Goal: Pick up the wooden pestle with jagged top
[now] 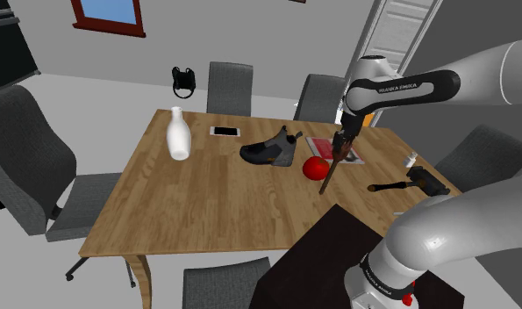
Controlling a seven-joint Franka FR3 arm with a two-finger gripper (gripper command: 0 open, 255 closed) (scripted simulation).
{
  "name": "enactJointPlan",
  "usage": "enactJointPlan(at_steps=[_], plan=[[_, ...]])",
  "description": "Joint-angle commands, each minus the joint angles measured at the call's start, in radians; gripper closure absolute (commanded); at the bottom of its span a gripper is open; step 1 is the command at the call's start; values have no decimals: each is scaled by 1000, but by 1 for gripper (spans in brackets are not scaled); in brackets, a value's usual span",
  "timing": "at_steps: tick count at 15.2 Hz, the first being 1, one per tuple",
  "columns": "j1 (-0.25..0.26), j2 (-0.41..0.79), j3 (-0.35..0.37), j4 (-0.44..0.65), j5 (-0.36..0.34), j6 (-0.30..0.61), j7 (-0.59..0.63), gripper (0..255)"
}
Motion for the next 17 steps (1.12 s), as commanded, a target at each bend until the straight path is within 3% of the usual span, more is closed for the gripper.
enactJointPlan(at_steps=[1,17], plan=[[0,-3,1,9,1,-15,-3,255],[7,-57,30,159,26,-217,-28,255]])
